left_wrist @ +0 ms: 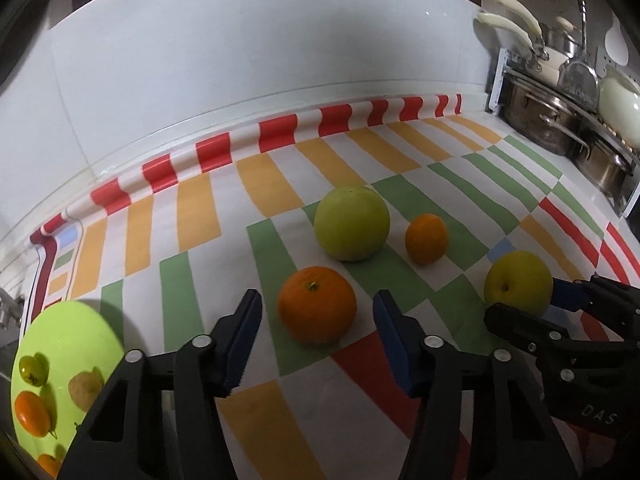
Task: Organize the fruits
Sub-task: 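Grasp the large orange with the left gripper while the right gripper grasps the yellow pomelo, then lift both held fruits and carry them over the green plate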
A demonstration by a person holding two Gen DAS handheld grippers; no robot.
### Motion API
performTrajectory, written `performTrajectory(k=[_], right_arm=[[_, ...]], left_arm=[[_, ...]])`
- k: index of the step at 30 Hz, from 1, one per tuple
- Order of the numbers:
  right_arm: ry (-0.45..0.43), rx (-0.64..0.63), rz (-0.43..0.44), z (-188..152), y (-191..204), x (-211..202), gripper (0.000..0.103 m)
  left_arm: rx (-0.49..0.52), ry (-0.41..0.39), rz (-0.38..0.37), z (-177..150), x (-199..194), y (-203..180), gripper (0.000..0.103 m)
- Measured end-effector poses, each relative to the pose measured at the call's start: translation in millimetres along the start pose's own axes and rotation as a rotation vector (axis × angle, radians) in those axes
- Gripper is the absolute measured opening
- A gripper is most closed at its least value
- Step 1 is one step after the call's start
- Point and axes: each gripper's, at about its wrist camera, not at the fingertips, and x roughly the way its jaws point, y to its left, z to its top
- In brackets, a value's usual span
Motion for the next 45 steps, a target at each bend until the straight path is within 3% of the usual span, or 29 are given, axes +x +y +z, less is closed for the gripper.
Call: performTrajectory(k=[7, 13, 25, 45], right_arm=[[-0.001, -0.005, 0.003, 1.3, -0.5, 0.5, 0.054], [-0.011, -0.004, 0.012, 1.8, -0.3, -2.0, 0.054], [-0.067, -0.028, 0.028, 1.6, 11.1, -31.5, 0.054], [-0.156, -0.126, 0.077, -12.7, 50.4, -95.4, 0.054]], left_arm=[[0.016, 0.013, 0.015, 1.6, 7.7, -1.9, 0.042], [0.019, 0.011, -0.028, -0.2, 2.0, -2.4, 0.041], [-0.012, -0.049, -0.039, -2.0, -46.8, -0.7, 0.041], [-0.095, -0.132, 0.013, -35.9, -131.6, 12.7, 0.041]])
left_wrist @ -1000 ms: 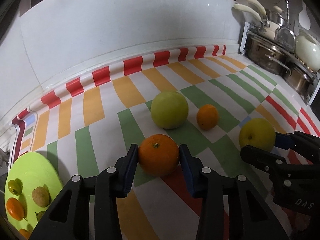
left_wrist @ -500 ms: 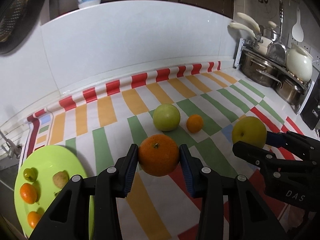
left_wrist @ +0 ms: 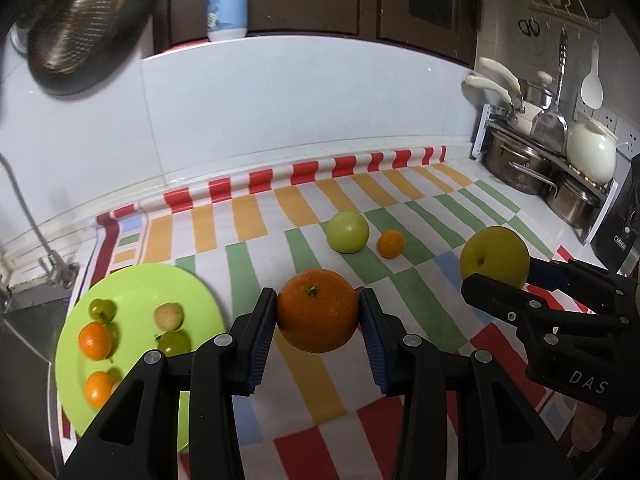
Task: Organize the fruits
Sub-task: 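Lift both held fruits and carry them over the green plate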
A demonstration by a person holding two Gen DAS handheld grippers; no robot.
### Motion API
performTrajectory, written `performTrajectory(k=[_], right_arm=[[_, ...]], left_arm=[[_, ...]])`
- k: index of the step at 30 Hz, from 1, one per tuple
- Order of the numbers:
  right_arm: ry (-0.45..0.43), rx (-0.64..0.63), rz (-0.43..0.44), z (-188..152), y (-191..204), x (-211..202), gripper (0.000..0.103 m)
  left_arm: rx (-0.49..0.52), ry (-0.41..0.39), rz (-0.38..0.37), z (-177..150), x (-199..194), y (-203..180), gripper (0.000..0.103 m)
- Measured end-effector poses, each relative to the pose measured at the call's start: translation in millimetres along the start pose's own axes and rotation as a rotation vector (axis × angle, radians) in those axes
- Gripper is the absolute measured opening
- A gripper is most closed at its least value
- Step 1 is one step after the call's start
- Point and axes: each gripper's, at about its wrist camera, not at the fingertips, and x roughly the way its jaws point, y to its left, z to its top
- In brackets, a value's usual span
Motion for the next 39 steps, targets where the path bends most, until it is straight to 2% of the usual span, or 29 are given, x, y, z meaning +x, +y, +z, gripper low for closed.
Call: performTrajectory(k=[9, 24, 32, 39], right_arm=[[-0.026, -0.051, 0.049, -0.6, 27.3, -13.3, 0.054], [-0.069, -0.144, 0.17, 8.9, 100.1, -10.6, 0.054], [-0.071, -0.185, 0.229, 15.3, 139.2, 1.9, 0.054], [-0.055, -0.219, 0.271, 17.6, 172.6, 20.7, 0.054]], left_arm=[[-0.034, -0.041, 0.051, -10.8, -35.6, 16.8, 0.041], [-0.1, -0.089, 0.189, -30.8, -85.3, 79.3, 0.041], [-0.125, -0.094, 0.249, -41.8, -95.7, 115.3, 0.041], [-0.143, -0.066, 0.282, -51.0, -90.7, 148.6, 0.041]])
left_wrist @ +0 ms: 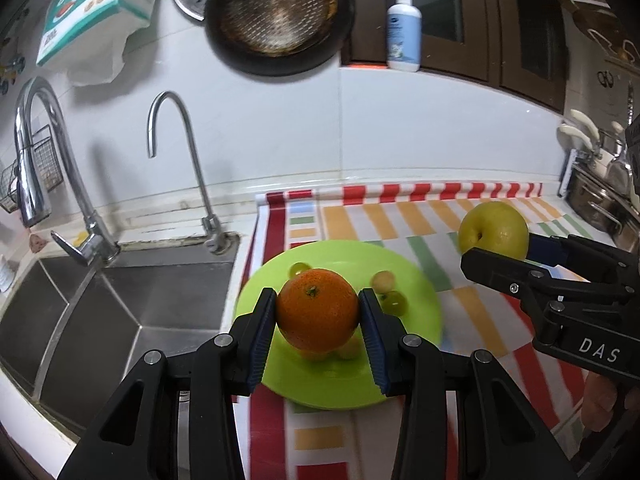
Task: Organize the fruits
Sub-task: 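Lift both held fruits and carry them over the green plate, then lower the orange and pomelo onto the plate and open both grippers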
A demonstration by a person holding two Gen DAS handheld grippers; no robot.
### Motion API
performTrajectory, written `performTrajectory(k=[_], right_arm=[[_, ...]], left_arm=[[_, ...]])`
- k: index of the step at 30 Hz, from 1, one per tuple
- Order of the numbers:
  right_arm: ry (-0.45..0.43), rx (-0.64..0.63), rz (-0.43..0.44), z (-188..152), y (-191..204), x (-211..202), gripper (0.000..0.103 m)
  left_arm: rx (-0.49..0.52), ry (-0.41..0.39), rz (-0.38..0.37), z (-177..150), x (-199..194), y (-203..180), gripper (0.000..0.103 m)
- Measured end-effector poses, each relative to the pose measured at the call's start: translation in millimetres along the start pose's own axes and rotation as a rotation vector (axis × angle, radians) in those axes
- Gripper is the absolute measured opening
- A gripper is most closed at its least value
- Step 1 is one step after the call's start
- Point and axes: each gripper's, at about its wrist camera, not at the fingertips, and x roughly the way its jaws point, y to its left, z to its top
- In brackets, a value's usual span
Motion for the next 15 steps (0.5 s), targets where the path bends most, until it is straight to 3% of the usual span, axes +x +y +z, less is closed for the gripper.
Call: performTrajectory(k=[15], right_arm=[[0.112, -0.037, 0.038, 3.3, 26.2, 77.6, 0.054]], left_arm=[[0.004, 0.089, -0.021, -8.2, 60.0, 38.9, 0.041]])
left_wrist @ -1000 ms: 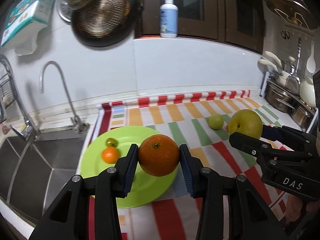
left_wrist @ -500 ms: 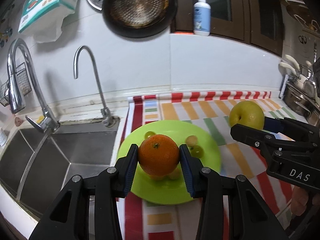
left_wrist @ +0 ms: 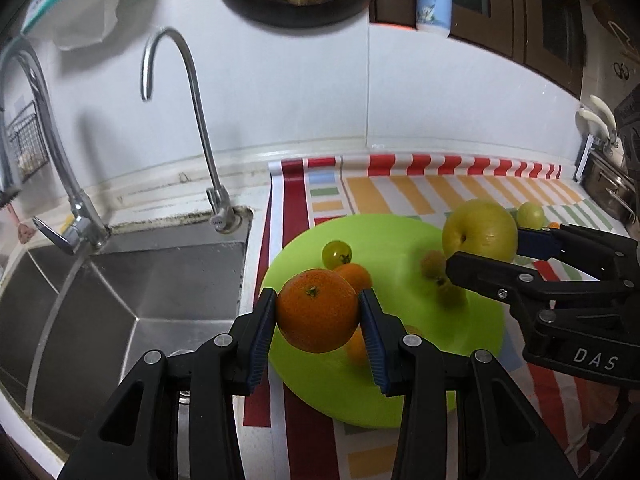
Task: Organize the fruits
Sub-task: 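Lower the orange and pomelo onto the plate and open both grippers, then move both open grippers toward the green apple and small orange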
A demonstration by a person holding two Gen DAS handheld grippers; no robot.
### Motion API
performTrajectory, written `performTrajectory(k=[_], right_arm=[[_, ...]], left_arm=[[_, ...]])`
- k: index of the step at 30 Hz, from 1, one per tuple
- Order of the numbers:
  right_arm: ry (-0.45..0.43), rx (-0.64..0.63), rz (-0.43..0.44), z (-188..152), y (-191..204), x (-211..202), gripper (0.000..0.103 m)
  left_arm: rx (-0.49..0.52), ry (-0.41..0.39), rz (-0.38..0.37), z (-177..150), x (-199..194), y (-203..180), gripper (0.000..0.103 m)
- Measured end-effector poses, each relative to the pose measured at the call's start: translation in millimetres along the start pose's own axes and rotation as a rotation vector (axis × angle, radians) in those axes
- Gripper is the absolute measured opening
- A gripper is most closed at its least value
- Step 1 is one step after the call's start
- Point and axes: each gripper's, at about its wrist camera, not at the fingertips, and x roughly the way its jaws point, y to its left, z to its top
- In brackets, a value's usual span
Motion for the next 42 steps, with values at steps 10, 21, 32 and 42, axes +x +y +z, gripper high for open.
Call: performTrajectory(k=[10, 21, 32, 42], right_arm=[[0.085, 0.0, 0.003, -4.2, -2.3, 43.5, 0.054], [0.041, -0.003, -0.042, 3.4, -5.6, 39.5, 0.055], [-0.037, 0.03, -0.121, -3.4, -15.0, -16.1, 0.068], [-0.089, 0.068, -0.197, -15.7, -31.3, -63.3, 0.072]], left_arm=[[-0.007, 0.069, -0.031, -4.8, 34.8, 7.7, 0.041], [-0.016, 0.038, -0.018, -0.6, 23.1, 7.7, 0.049], [-0.025, -0.041, -0.005, 6.7, -17.6, -8.7, 0.062], [-0.005, -0.107, 0.017, 8.8, -53.0, -35.2, 0.075]])
